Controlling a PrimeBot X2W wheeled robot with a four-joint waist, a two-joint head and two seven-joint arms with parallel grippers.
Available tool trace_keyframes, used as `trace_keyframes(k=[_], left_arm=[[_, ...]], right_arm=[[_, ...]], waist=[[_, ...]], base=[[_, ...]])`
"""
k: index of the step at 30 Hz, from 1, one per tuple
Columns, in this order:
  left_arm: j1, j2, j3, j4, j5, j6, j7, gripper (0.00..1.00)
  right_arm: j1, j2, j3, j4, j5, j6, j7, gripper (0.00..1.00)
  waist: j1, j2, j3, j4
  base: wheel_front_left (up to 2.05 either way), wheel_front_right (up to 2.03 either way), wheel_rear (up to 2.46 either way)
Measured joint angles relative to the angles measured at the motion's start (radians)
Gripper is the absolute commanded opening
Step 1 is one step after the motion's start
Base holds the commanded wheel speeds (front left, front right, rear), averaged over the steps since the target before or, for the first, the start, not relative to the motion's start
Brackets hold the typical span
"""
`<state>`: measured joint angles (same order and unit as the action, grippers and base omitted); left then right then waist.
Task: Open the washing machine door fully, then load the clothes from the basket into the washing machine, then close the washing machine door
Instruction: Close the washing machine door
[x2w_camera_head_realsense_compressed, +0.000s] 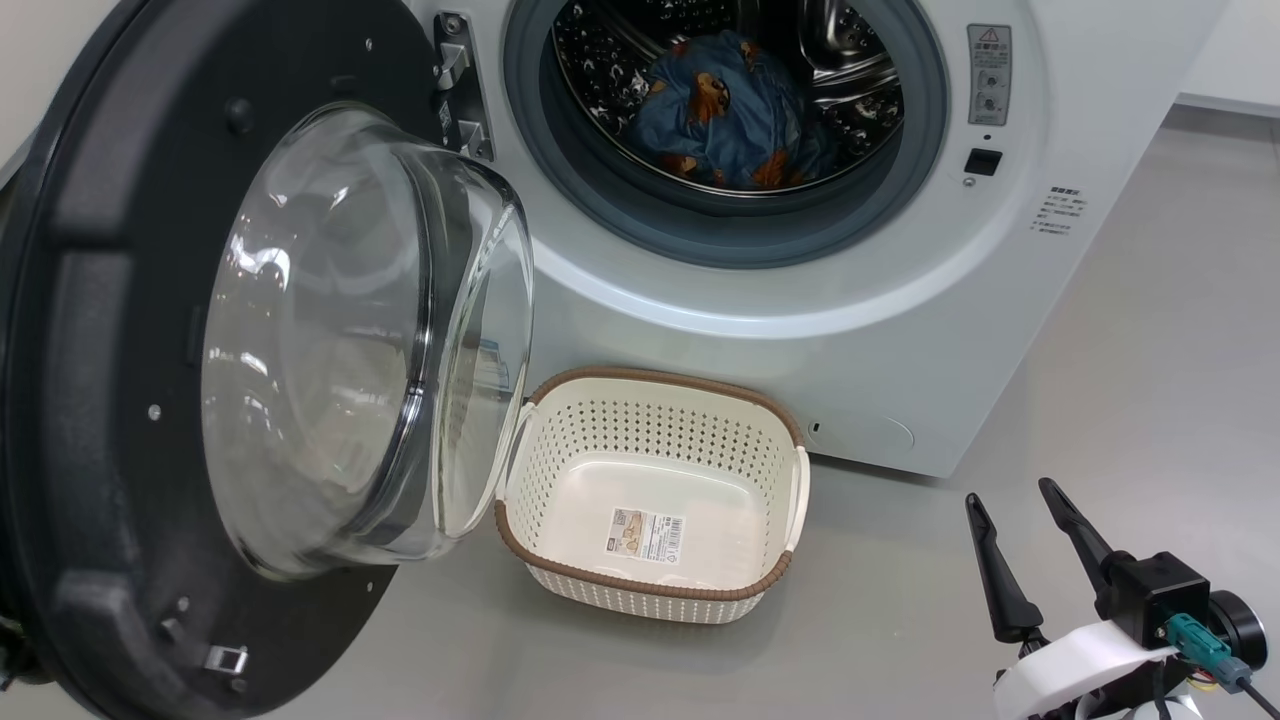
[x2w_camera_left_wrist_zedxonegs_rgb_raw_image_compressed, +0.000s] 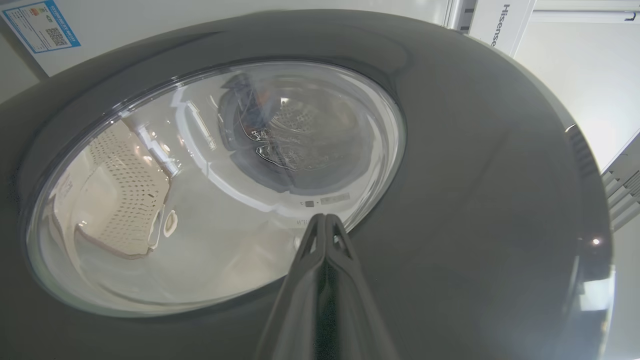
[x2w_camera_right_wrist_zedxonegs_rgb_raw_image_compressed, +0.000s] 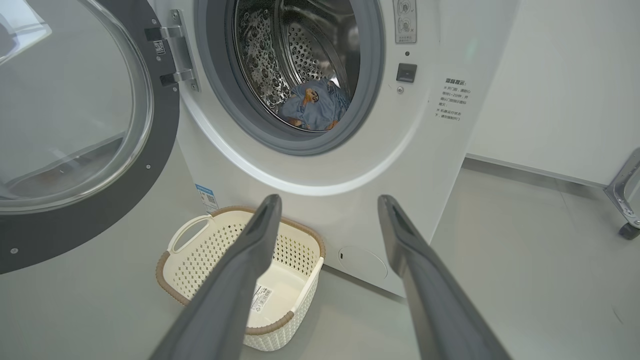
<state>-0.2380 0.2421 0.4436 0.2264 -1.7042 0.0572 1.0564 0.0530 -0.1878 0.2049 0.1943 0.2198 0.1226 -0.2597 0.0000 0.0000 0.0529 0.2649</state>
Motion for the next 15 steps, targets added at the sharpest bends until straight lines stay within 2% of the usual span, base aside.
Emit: trace_keyframes(k=[15], left_arm=[[0.106, -0.143, -0.071, -0.234, -0.05, 0.014, 0.035, 0.0]], right_arm=[[0.007, 0.009, 0.006, 0.002, 0.0, 0.0, 0.0, 1.0]], waist=[[0.0, 0.0, -0.012, -0.078]], base=[[0.0, 0.0, 0.0]])
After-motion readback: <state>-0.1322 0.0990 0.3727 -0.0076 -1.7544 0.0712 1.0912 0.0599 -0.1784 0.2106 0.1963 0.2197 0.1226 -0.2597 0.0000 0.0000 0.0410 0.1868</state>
